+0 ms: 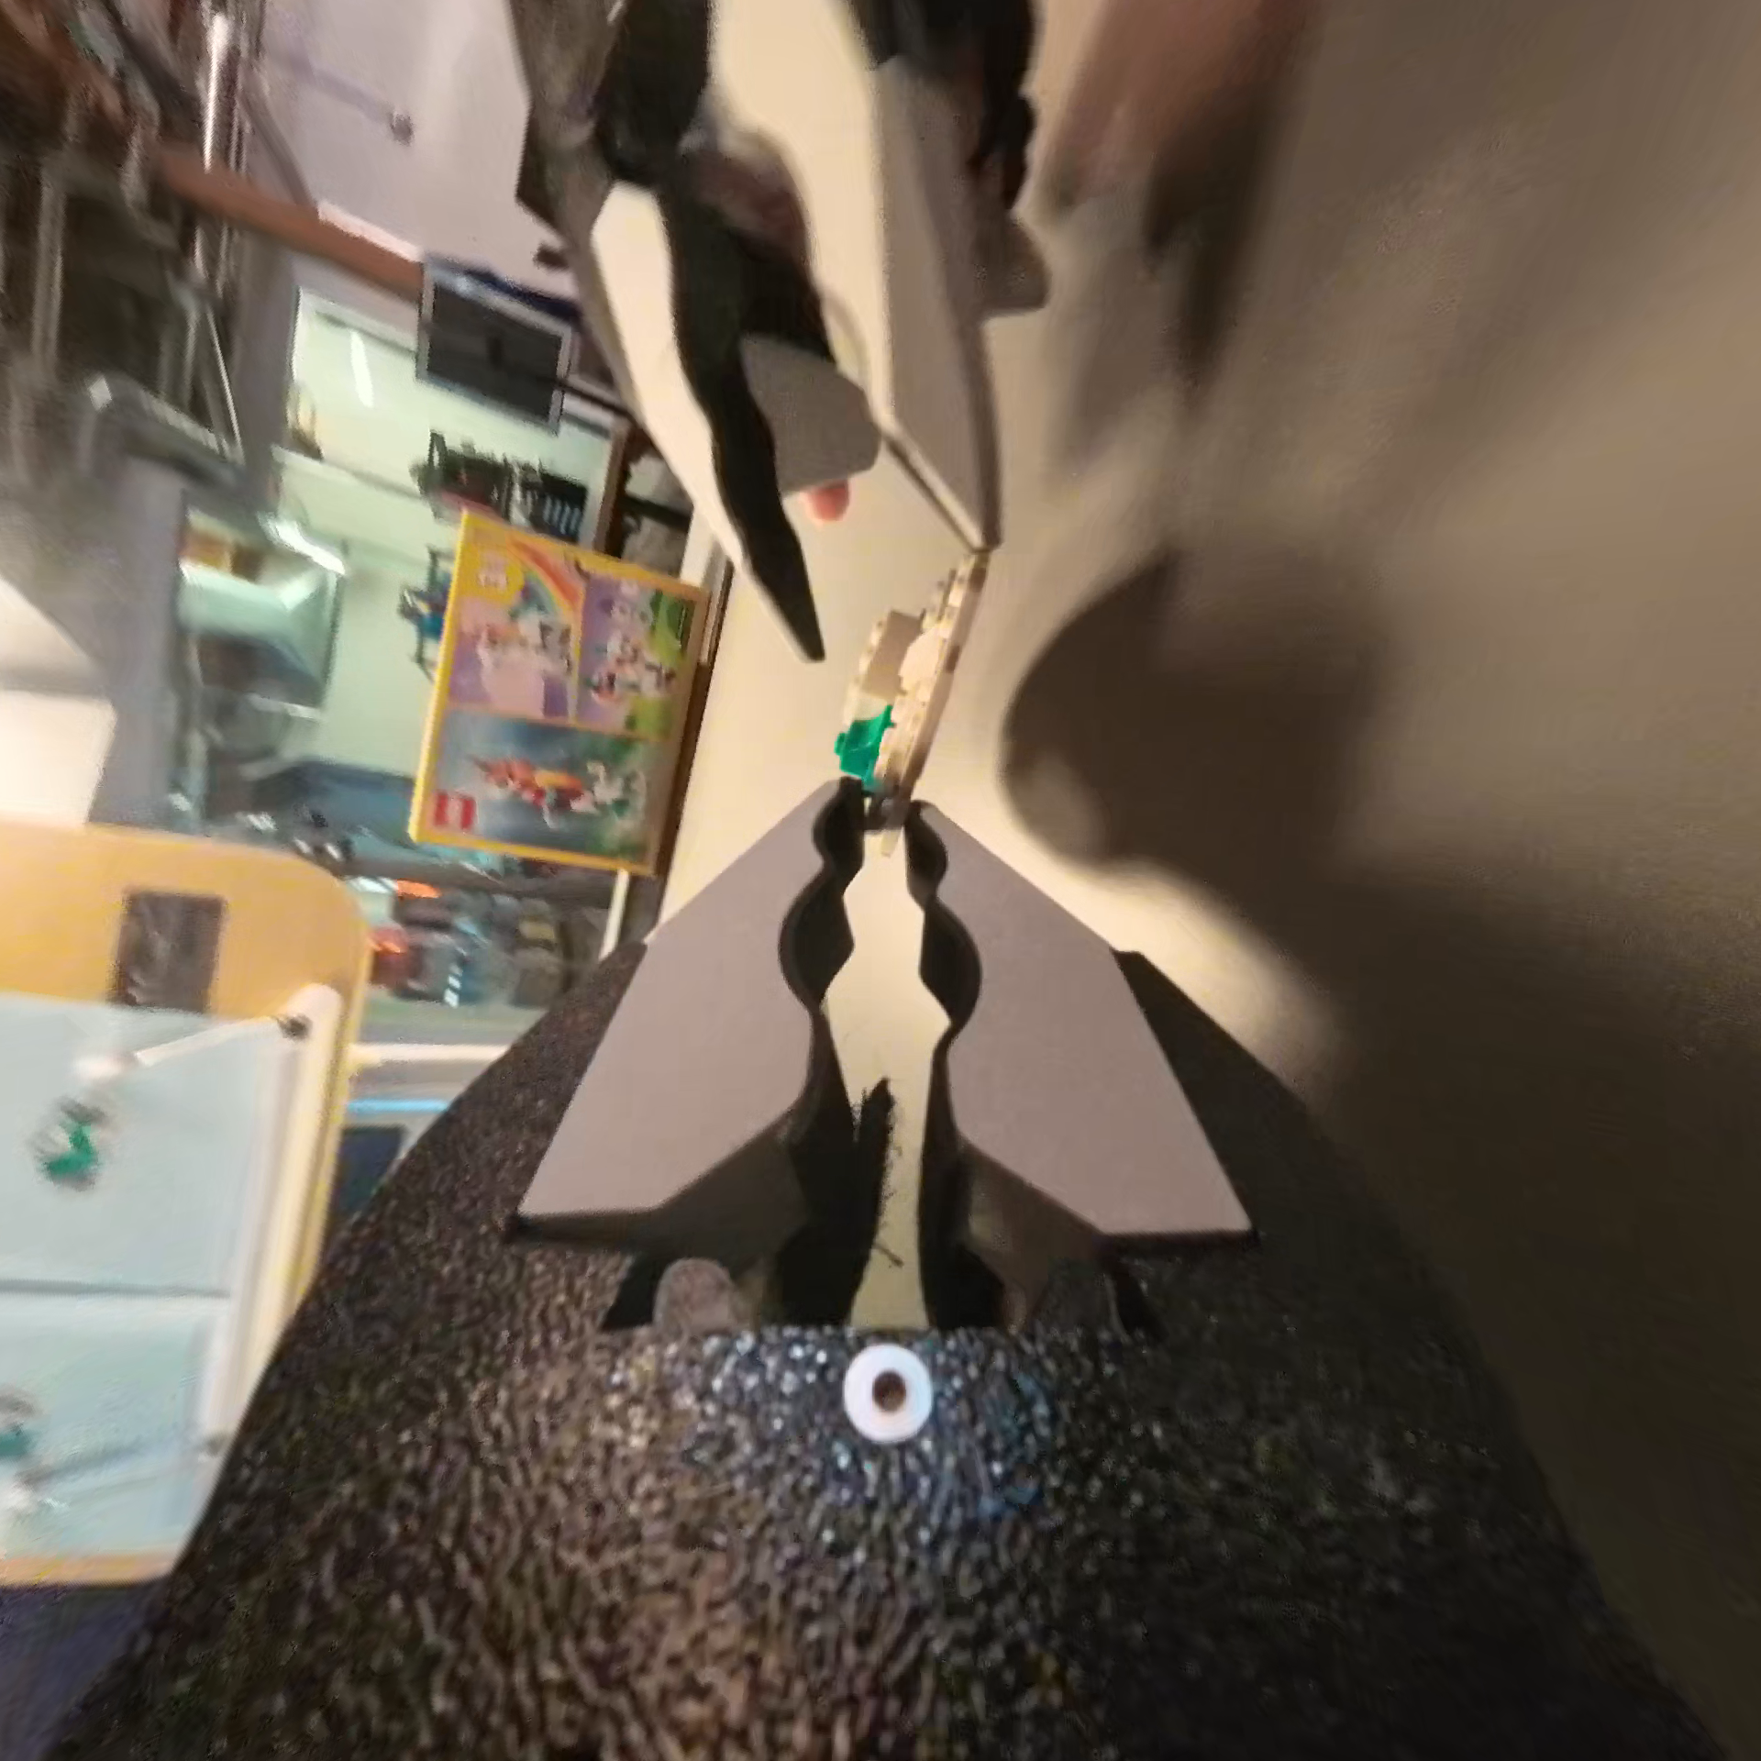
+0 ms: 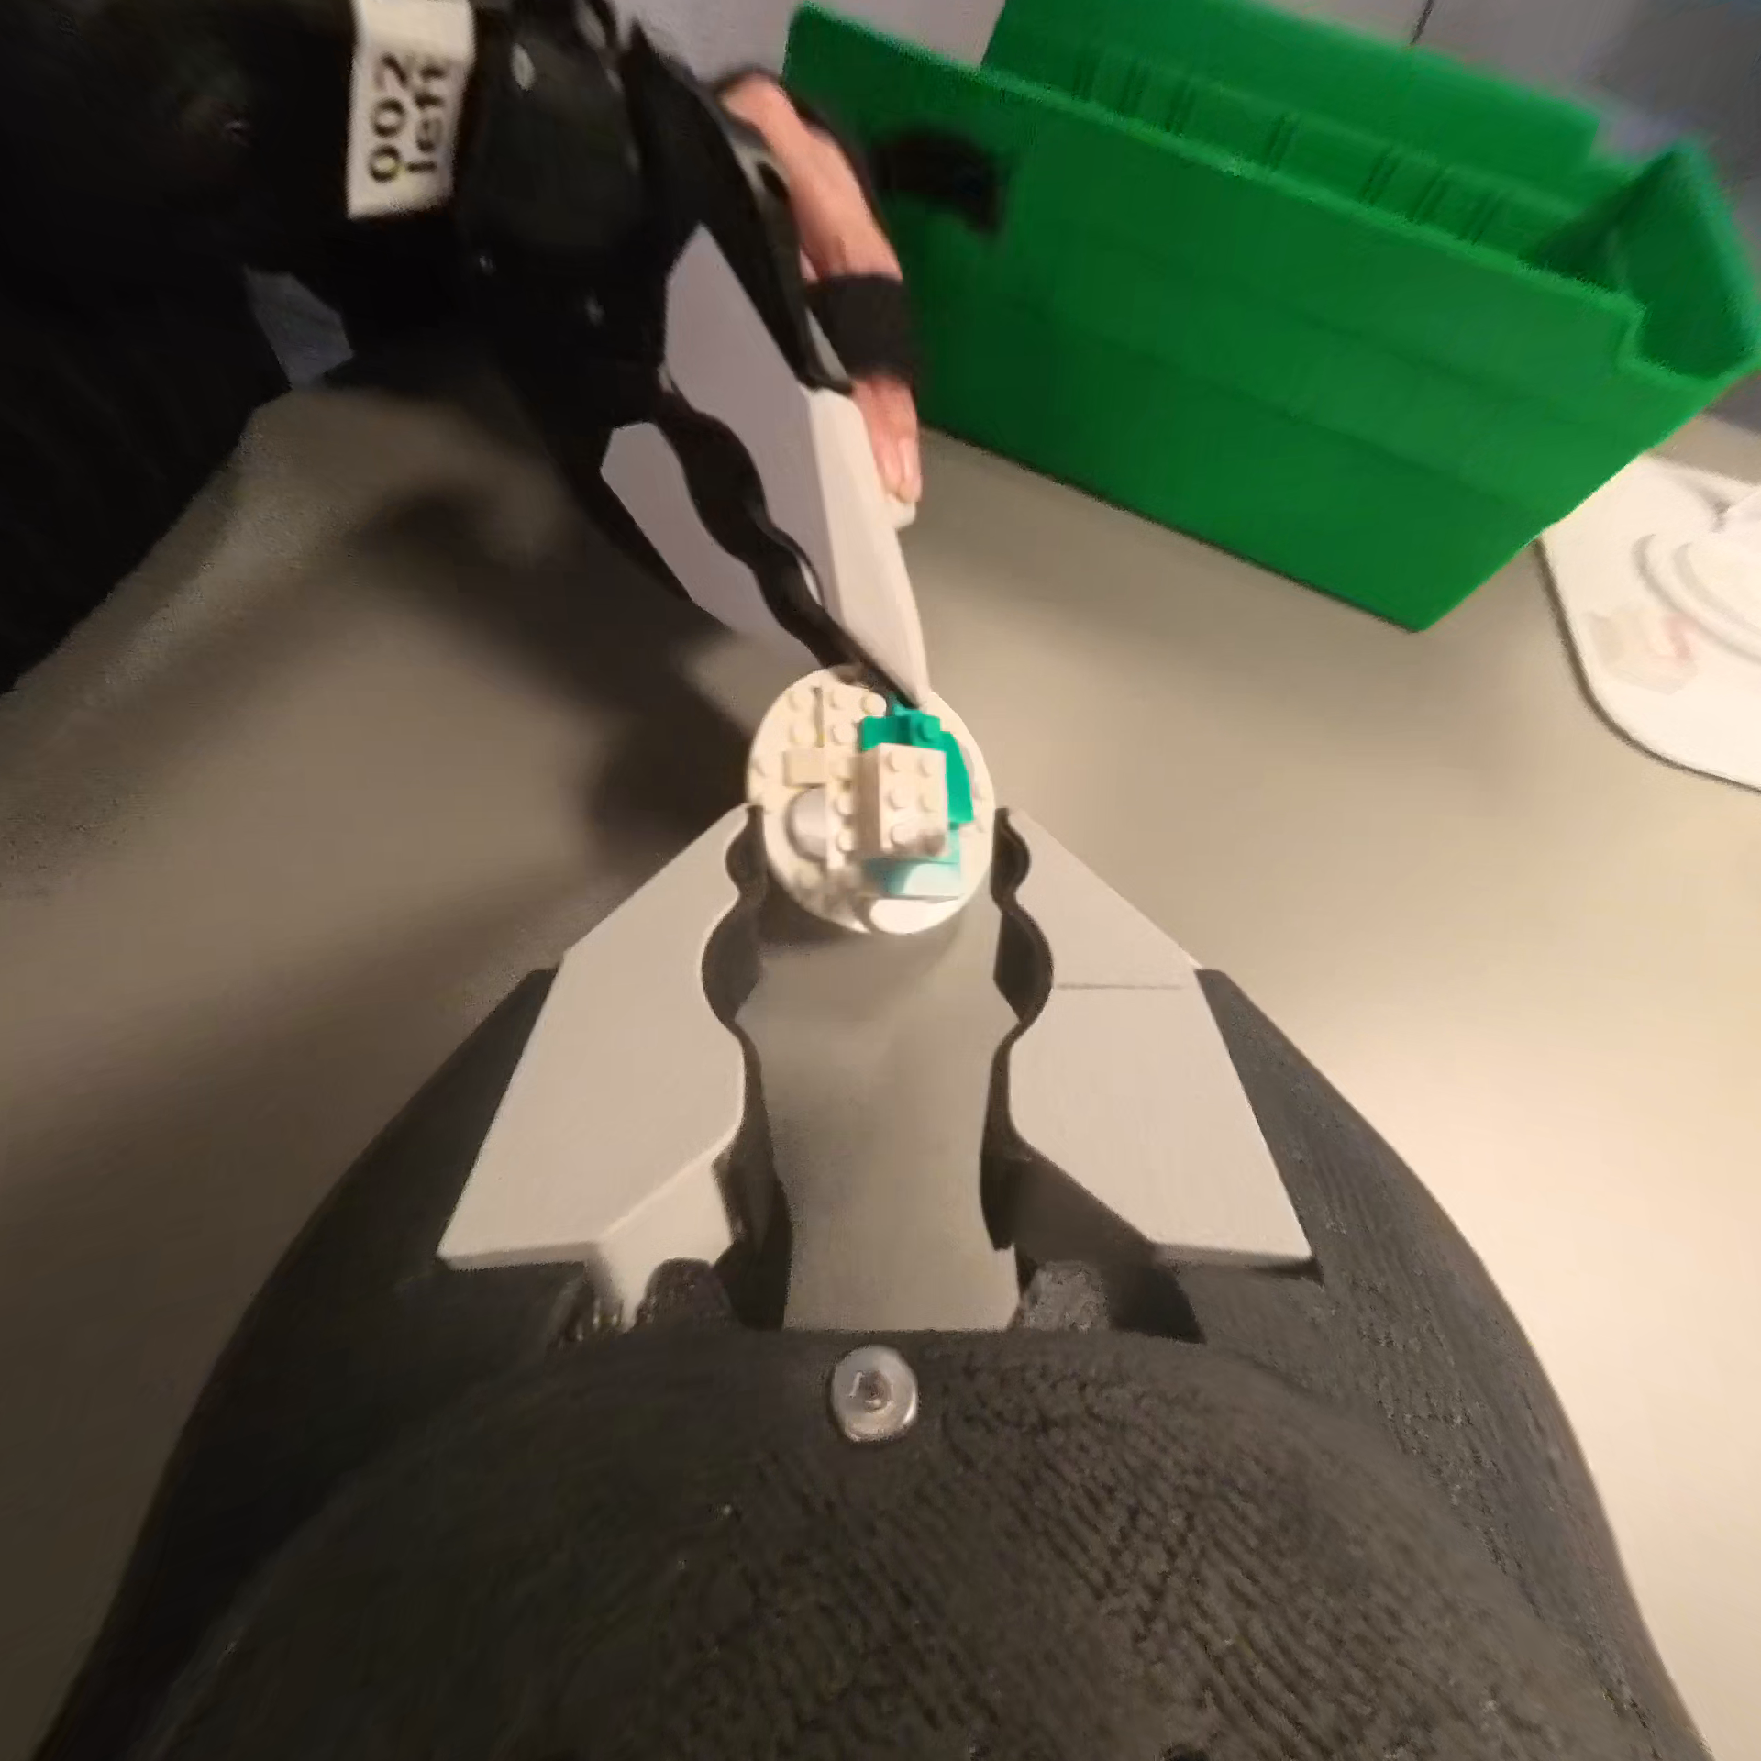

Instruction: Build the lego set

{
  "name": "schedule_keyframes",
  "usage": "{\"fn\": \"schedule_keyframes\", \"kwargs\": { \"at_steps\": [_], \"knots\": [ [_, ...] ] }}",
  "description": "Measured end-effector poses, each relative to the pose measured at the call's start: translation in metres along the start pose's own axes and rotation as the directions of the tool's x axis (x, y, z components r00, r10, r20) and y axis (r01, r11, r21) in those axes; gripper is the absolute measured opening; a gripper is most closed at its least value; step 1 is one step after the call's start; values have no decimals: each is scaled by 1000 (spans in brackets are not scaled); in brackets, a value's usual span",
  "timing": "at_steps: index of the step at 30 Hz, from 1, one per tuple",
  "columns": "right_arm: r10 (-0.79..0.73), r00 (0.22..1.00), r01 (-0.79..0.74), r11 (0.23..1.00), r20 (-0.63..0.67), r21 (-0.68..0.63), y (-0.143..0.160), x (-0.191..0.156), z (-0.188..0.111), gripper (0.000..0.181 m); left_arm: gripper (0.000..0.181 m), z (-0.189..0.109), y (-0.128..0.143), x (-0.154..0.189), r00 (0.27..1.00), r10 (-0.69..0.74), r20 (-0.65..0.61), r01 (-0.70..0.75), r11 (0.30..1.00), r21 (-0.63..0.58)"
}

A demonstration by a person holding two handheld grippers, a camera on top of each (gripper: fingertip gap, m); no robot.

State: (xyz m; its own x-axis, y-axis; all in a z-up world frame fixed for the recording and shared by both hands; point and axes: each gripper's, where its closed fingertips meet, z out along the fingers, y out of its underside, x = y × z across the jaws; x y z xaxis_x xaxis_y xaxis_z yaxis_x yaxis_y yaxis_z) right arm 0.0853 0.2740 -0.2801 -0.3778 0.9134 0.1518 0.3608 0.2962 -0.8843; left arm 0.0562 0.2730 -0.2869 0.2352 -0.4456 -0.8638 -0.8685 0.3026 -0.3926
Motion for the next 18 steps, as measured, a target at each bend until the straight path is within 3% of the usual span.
{"fn": "schedule_keyframes", "kwargs": {
  "at_steps": [3,5,7,9,11,12,18],
  "knots": [
    [-111,989,110,994,-97,-9,-4,8,0,57,6,1,4,-8,990,-140,10,140,990,-7],
    [-218,960,209,975,-173,-68,-2,12,6,68,6,1,4,-11,978,-207,5,207,978,5],
    [-318,922,295,947,-219,-129,1,13,12,68,6,1,2,-12,969,-245,-8,245,969,17],
    [-410,874,373,910,-261,-183,1,15,16,55,6,1,-1,-9,966,-255,-26,256,966,30],
    [-478,828,428,876,-293,-222,-1,17,16,26,6,1,-4,-4,967,-248,-57,251,967,44],
    [-501,814,445,863,-293,-239,-1,17,16,20,6,1,-5,-2,967,-245,-64,248,968,46],
    [-549,798,505,834,-250,-221,-4,5,17,17,7,-4,-9,7,968,-198,-153,212,974,81]
  ]
}}
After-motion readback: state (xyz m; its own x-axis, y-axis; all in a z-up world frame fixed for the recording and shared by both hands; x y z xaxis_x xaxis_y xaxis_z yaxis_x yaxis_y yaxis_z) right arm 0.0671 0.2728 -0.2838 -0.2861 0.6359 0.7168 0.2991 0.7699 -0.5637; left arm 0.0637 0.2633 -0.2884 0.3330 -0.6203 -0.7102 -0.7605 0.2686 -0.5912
